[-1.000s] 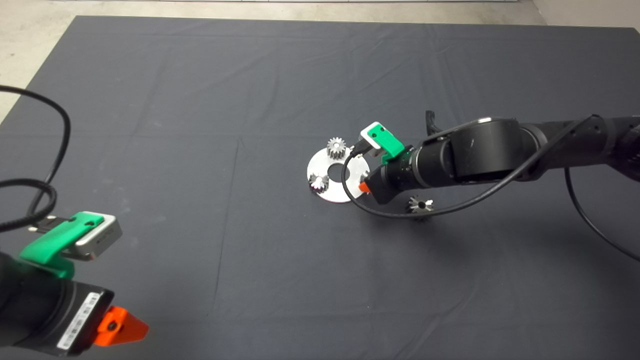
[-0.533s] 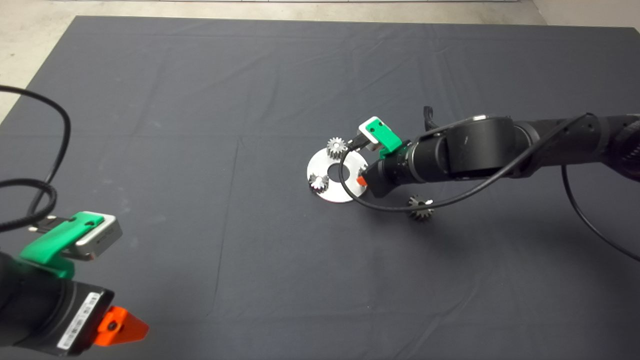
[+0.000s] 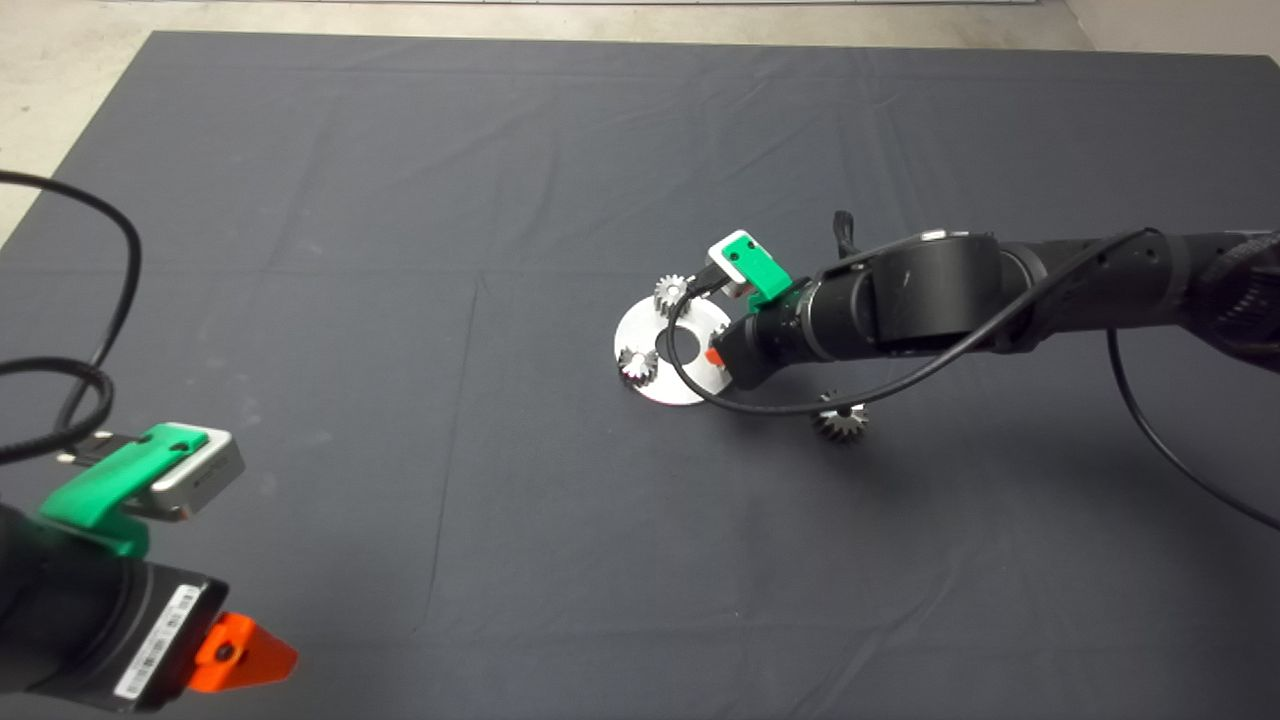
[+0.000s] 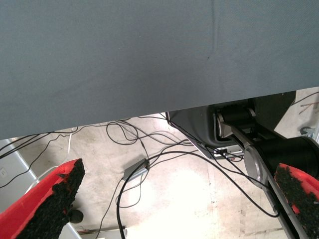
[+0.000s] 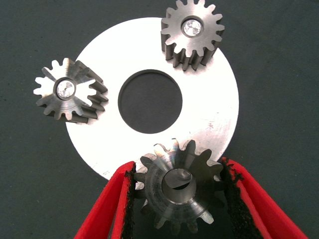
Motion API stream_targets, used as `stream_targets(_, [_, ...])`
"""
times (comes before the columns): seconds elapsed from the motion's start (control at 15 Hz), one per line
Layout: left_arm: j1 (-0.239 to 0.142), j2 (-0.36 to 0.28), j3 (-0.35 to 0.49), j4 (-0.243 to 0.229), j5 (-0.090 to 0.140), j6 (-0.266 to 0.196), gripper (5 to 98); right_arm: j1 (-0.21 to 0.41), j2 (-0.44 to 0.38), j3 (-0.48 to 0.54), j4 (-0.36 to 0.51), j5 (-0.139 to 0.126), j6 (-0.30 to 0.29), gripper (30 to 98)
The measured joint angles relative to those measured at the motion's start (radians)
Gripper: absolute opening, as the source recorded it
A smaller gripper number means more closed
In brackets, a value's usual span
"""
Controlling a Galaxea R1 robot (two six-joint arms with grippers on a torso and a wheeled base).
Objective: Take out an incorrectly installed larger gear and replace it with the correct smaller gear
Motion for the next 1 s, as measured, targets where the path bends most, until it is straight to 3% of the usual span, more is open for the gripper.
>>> stream_targets(1.0, [0.0,0.0,0.0,0.0,0.0,0.0,98.3,-0.022,0.0,-0.012,-0.024,-0.003,0.0,40.4])
